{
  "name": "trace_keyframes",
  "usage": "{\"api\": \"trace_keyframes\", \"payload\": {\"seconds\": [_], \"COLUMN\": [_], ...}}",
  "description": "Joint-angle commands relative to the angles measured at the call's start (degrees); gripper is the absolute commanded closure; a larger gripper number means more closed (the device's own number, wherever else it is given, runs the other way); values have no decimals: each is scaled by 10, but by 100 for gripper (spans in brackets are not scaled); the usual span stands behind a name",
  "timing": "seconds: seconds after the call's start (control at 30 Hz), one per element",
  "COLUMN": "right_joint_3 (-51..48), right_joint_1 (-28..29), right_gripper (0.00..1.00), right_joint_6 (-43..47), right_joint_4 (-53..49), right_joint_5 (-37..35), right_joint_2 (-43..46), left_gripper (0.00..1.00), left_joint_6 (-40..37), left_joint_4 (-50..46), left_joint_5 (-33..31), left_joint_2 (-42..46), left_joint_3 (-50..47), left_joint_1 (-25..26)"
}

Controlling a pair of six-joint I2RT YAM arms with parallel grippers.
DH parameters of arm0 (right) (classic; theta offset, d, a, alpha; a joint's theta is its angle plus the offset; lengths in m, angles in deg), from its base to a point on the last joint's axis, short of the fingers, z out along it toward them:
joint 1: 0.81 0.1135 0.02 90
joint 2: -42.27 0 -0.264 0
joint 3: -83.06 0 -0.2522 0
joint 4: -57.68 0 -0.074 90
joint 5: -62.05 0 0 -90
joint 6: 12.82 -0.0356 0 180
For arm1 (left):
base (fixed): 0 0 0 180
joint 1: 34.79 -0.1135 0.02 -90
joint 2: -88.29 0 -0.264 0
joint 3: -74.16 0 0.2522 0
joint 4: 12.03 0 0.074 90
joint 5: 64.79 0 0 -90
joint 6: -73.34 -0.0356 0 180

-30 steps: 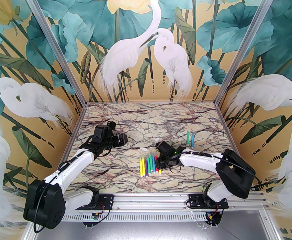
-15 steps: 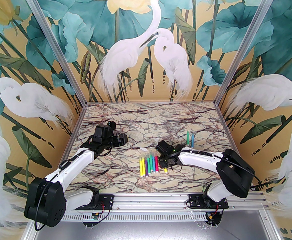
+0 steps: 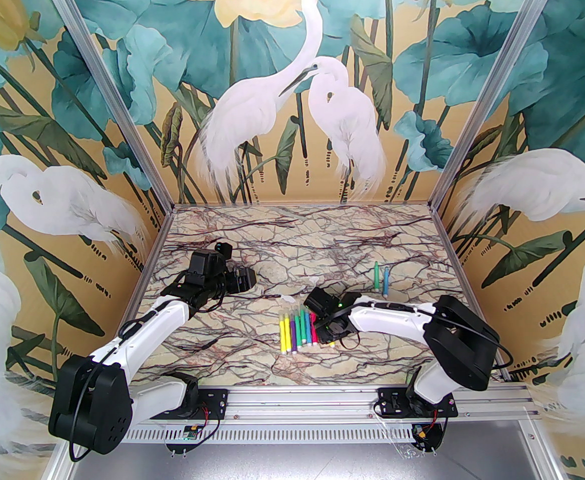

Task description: Open the pen caps

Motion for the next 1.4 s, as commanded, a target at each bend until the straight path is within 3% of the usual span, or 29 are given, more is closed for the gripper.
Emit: {"api": "trace_keyframes", "payload": {"seconds": [0.0, 0.5, 0.83, 1.37], "right_joint_3": [17, 37, 28, -79], "right_joint_1": [3, 3, 3, -4], "right_gripper": [68, 74, 80, 84], "right_joint_6": [-1, -1, -3, 27], "right_joint_4": [-17, -27, -23, 131], "right_joint_5": [-20, -41, -64, -77], "right_joint_2": [-10, -68, -48, 170], "left_gripper": [19, 19, 19, 19], "left_joint_6": [0, -3, -1, 16], "left_joint_4": [2, -4, -3, 23], "left_joint_5": [9, 9, 24, 78], "left_joint_2": [-2, 3, -1, -11], "left_joint_3": [13, 14, 13, 23], "left_joint_1": [-2, 0, -1, 34]}}
